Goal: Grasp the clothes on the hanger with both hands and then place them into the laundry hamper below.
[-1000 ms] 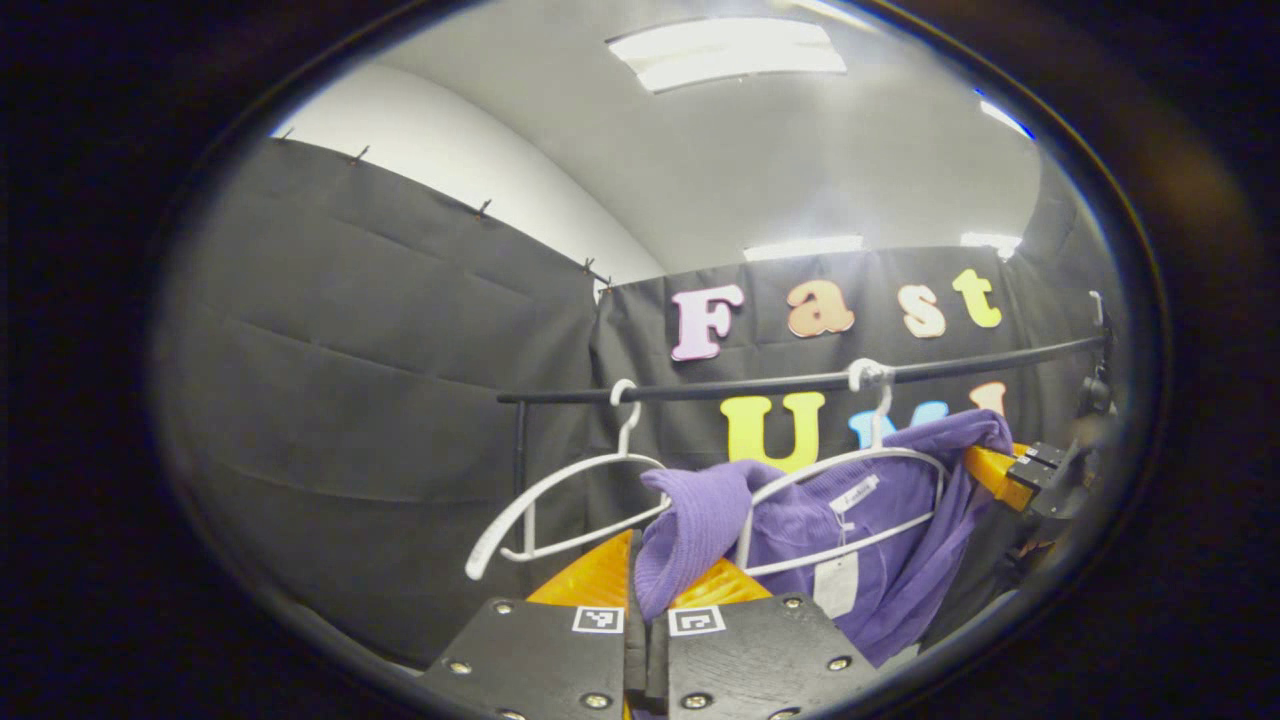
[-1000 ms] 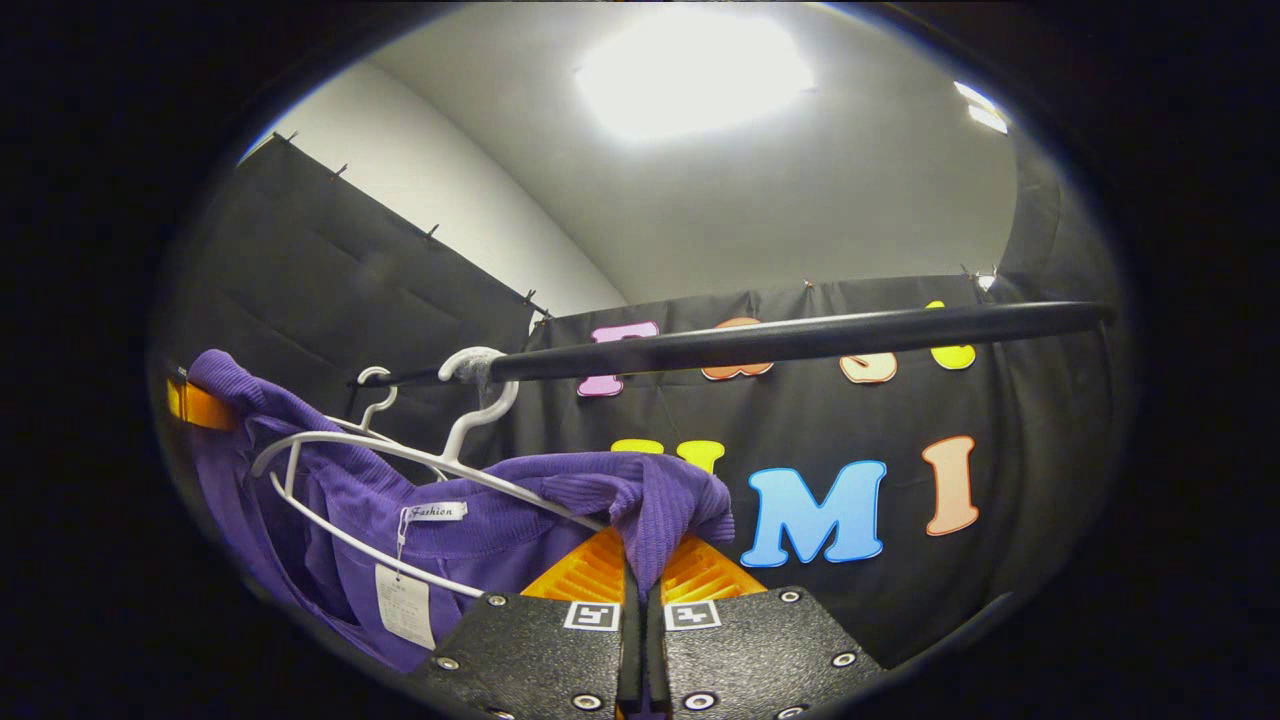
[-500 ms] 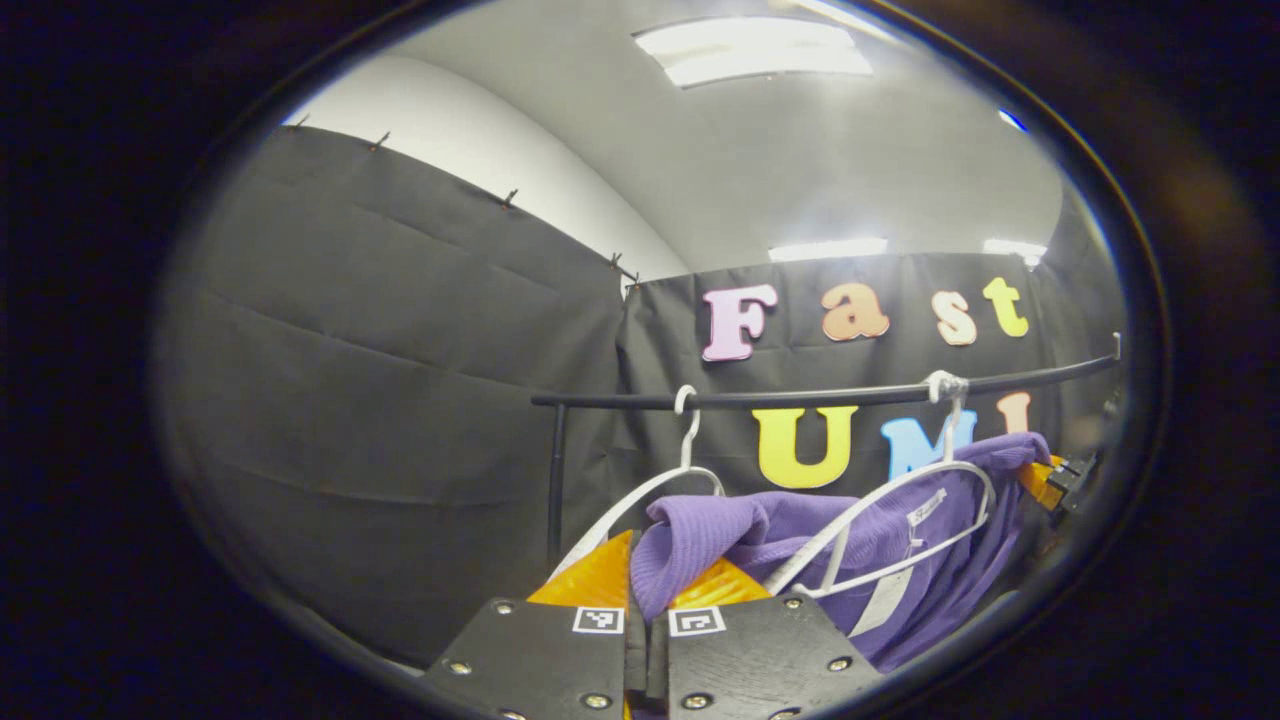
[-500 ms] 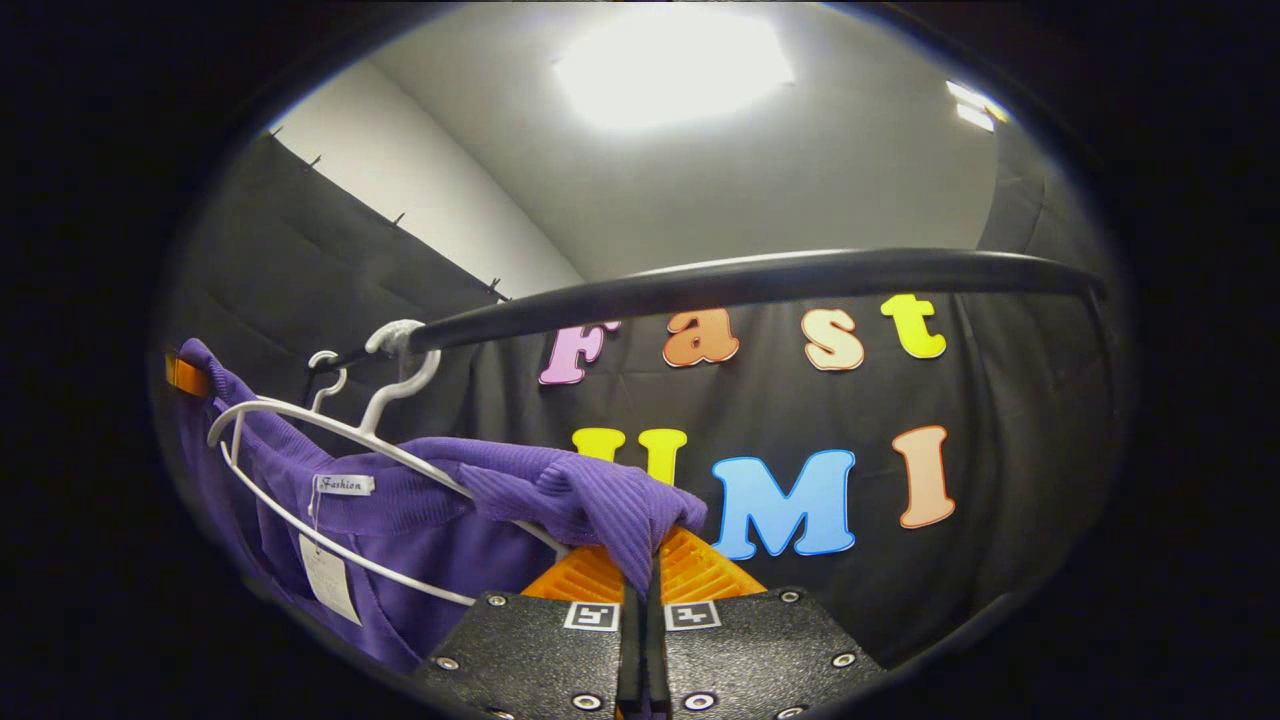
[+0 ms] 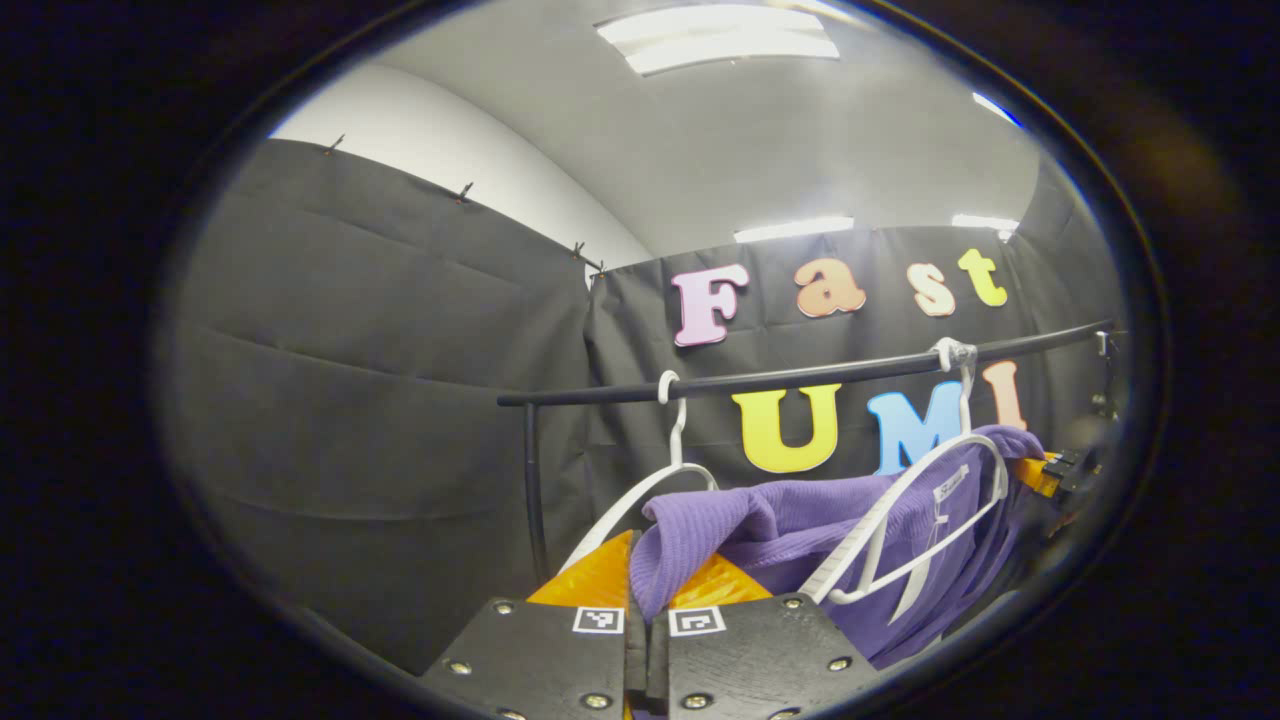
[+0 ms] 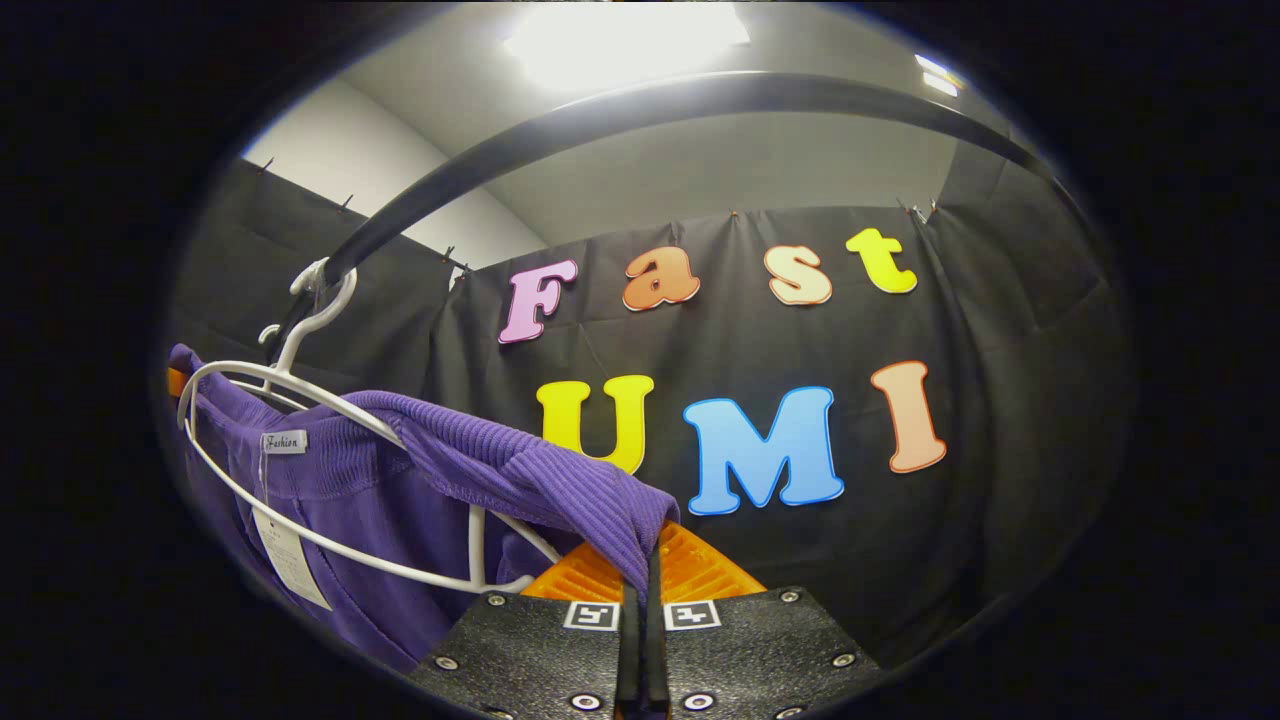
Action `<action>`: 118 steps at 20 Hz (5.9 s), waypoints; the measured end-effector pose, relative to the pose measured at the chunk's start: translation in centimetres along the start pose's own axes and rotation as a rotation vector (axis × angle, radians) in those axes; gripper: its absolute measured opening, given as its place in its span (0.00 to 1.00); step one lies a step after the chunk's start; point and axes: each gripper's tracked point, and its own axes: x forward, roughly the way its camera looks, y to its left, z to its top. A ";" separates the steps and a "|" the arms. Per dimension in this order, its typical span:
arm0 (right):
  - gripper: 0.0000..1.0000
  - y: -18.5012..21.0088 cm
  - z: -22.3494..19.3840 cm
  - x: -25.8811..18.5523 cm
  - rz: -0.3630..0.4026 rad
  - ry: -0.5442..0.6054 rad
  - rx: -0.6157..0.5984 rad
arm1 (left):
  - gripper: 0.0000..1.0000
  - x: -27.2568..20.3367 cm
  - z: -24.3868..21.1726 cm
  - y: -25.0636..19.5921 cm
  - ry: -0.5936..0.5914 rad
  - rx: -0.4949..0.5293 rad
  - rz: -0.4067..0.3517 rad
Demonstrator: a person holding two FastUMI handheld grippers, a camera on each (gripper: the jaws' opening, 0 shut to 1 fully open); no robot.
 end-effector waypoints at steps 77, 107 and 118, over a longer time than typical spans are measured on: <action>0.04 19.5 -11.4 -37.6 -0.087 0.409 0.022 | 0.02 -25.6 -16.6 -11.2 0.310 -0.139 -0.603; 0.72 16.5 -31.1 -44.5 -0.162 0.921 -0.011 | 0.57 -30.3 -41.1 -11.5 0.842 0.069 -0.544; 0.95 16.5 -26.9 -41.8 -0.190 0.769 0.000 | 0.76 -27.7 -38.4 -9.2 0.761 -0.037 -0.472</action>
